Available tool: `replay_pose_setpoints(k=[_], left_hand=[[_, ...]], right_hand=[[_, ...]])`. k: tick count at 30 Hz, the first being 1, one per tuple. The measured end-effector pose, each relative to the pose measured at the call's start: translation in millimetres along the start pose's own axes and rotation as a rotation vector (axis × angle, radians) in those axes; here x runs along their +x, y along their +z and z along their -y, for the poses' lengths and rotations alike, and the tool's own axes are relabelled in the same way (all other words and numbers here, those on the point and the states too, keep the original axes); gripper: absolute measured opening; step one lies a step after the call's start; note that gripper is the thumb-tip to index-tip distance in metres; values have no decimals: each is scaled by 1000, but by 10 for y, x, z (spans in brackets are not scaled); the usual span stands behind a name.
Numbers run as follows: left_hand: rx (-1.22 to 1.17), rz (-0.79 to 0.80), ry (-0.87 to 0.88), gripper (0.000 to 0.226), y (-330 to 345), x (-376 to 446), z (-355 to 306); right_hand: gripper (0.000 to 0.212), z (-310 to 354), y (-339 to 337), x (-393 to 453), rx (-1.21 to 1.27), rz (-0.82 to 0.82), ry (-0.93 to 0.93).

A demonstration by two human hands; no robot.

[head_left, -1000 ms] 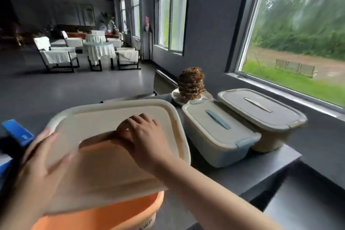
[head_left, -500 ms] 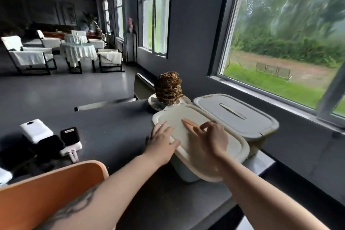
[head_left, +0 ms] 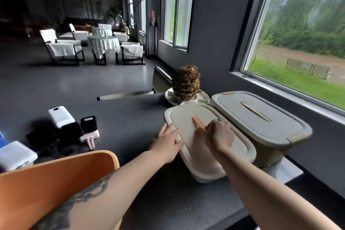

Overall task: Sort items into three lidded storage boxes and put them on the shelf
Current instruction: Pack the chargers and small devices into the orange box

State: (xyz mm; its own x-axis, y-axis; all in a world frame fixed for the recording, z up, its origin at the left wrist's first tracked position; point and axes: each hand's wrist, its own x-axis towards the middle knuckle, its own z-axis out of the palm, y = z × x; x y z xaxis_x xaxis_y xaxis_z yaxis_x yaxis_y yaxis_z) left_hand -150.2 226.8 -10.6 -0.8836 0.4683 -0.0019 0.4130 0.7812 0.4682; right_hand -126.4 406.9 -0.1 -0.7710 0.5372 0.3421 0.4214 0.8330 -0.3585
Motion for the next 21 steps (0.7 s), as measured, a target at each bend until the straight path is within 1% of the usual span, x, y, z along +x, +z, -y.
replay_pose_setpoints(k=[3, 5, 7, 8, 9, 11, 12, 14, 15, 18, 21], left_hand=[[30, -49, 8, 56, -143, -140, 94], [25, -125, -4, 56, -263, -271, 193], [0, -236, -29, 55, -399, -436, 340], [1, -296, -50, 55, -470, -546, 440], [9, -352, -82, 55, -548, -675, 560], [9, -449, -181, 54, -712, -981, 840], [9, -496, -241, 52, -796, -1162, 995], [74, -568, -382, 50, -948, -1569, 1327], [125, -578, -463, 51, -1010, -1766, 1483], [187, -593, -721, 54, -1178, -2338, 1918], [147, -567, -913, 56, -1234, -2685, 2207]], right_hand=[[44, -10, -28, 49, -18, 75, 28], [50, 130, -70, -16, 19, 51, 18], [49, 418, -116, -202, 150, -20, -71], [47, 607, -129, -345, 229, -20, -143], [45, 810, -126, -520, 311, 13, -217], [49, 1176, -75, -925, 435, 166, -349], [54, 1316, -31, -1130, 458, 259, -405], [65, 1505, 78, -1467, 427, 404, -502], [70, 1553, 129, -1579, 411, 456, -528], [75, 1687, 251, -1783, 443, 561, -538], [73, 1812, 354, -1835, 439, 588, -558]])
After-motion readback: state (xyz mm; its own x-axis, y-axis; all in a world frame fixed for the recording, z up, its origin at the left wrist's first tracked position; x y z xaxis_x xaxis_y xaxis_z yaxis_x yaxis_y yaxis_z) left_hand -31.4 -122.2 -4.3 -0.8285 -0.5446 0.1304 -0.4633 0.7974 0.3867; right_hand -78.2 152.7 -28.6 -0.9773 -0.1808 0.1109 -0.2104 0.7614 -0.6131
